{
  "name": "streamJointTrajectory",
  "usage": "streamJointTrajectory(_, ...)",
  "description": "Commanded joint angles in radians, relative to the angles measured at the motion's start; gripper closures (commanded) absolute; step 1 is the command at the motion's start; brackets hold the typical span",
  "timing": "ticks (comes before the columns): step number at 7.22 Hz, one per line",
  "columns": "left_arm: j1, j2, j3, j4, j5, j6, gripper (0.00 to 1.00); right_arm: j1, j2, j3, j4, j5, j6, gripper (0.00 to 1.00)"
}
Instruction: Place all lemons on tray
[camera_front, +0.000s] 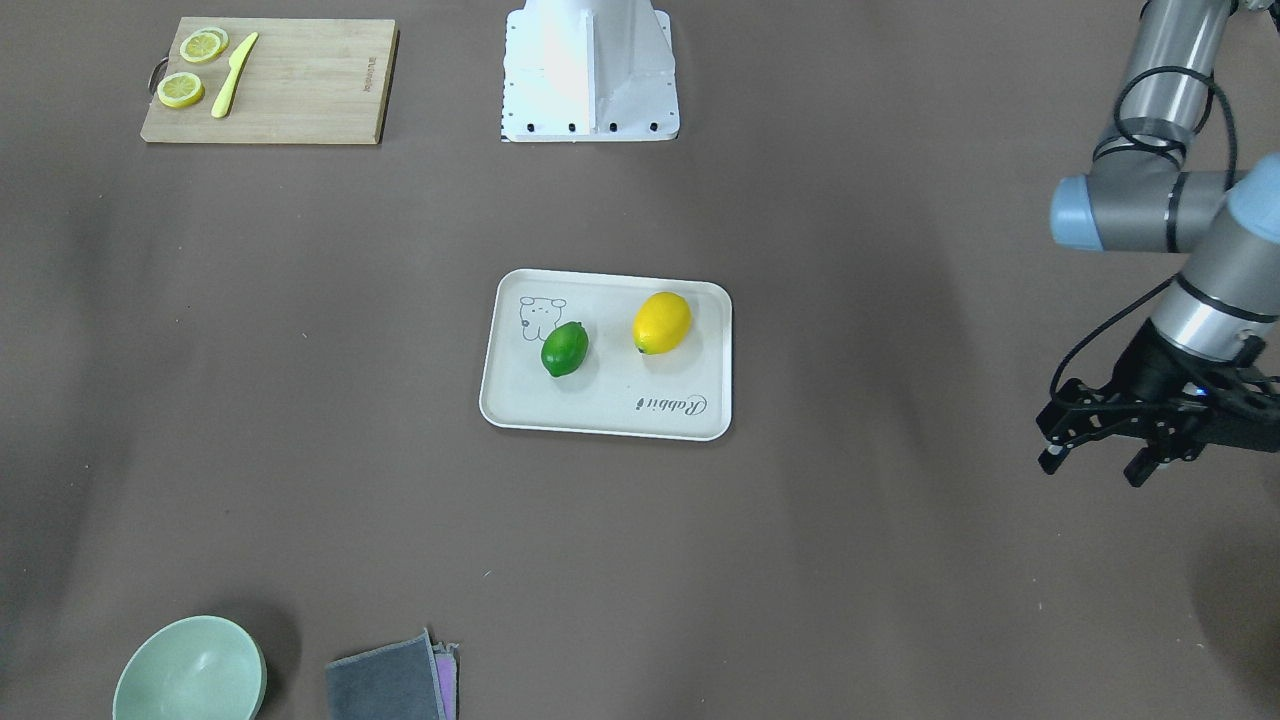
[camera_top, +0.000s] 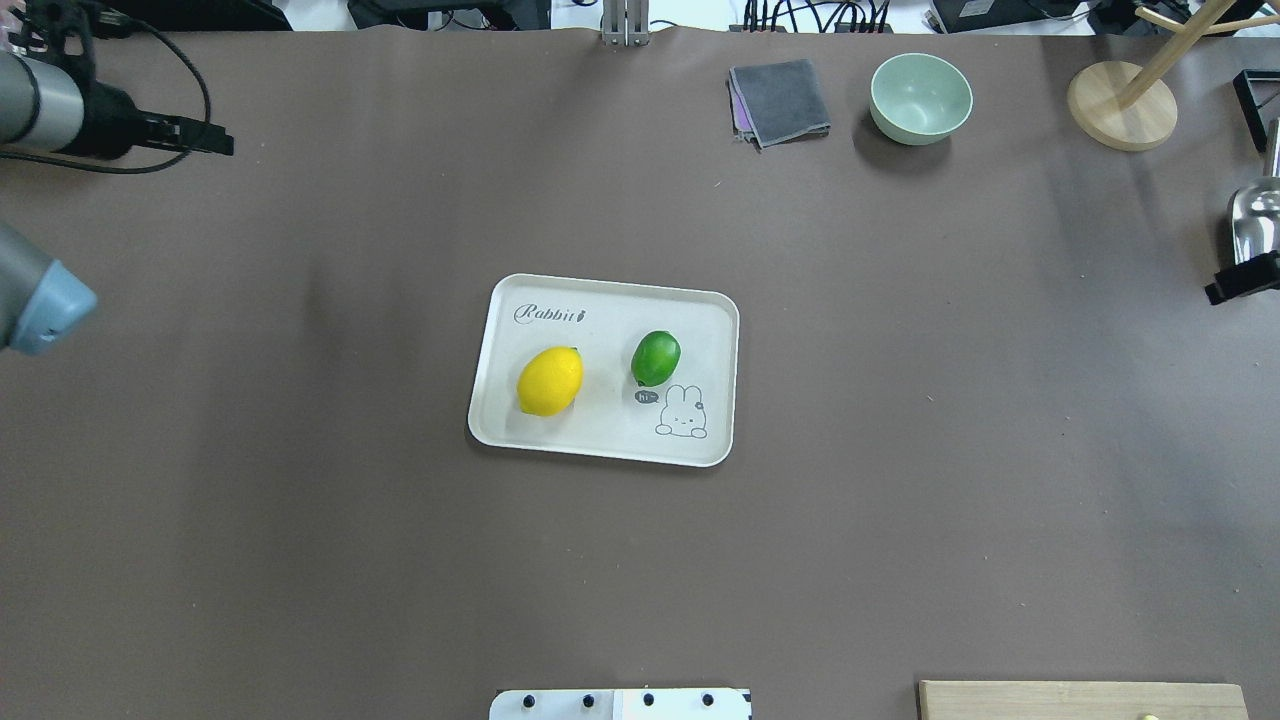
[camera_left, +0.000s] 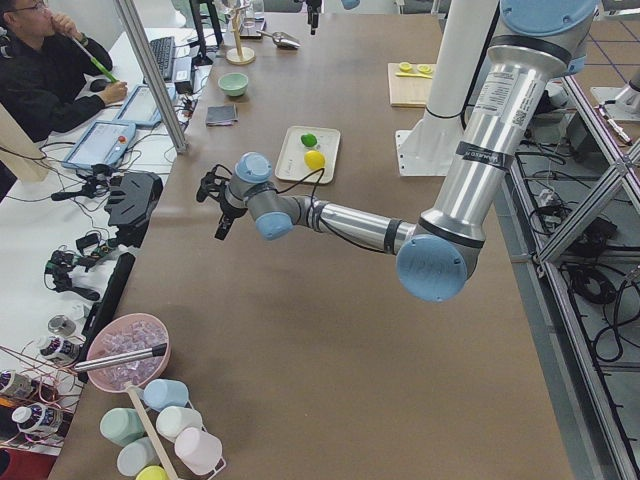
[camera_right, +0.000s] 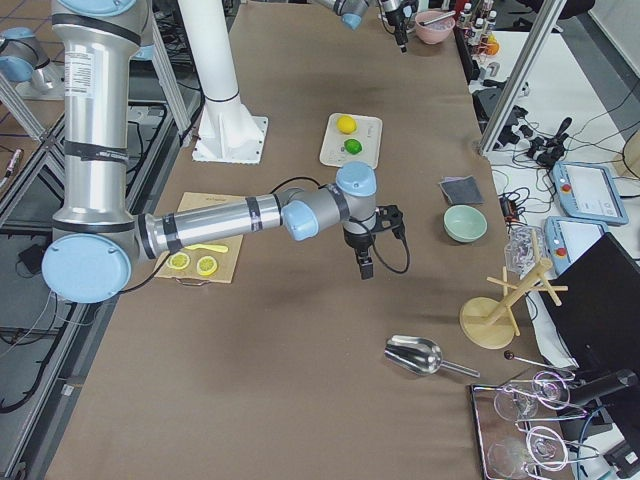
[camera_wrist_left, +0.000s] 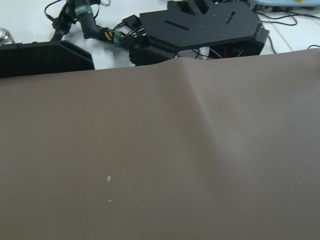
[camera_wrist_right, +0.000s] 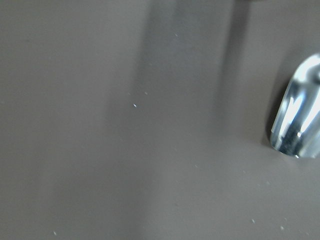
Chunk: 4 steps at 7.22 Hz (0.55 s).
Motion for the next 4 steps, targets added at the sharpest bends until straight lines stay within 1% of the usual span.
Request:
streamJointTrajectory(1,-0.174,0.058,-0.003,0.114,-0.178,0.264,0.02,0.100,-0.088,0.000,0.001,0.069,-0.096,0.00)
streamJointTrajectory(2,-0.246,0.092,-0.030,0.186,-0.209,0.360,0.02,0.123,-0.096,-0.001,-0.007,0.074,-0.118,0.00)
streamJointTrajectory(4,-0.341,0.239,-0.149,0.316,-0.211,0.530,0.02,0.151,-0.098,-0.007,-0.040,0.077,-0.156,0.00)
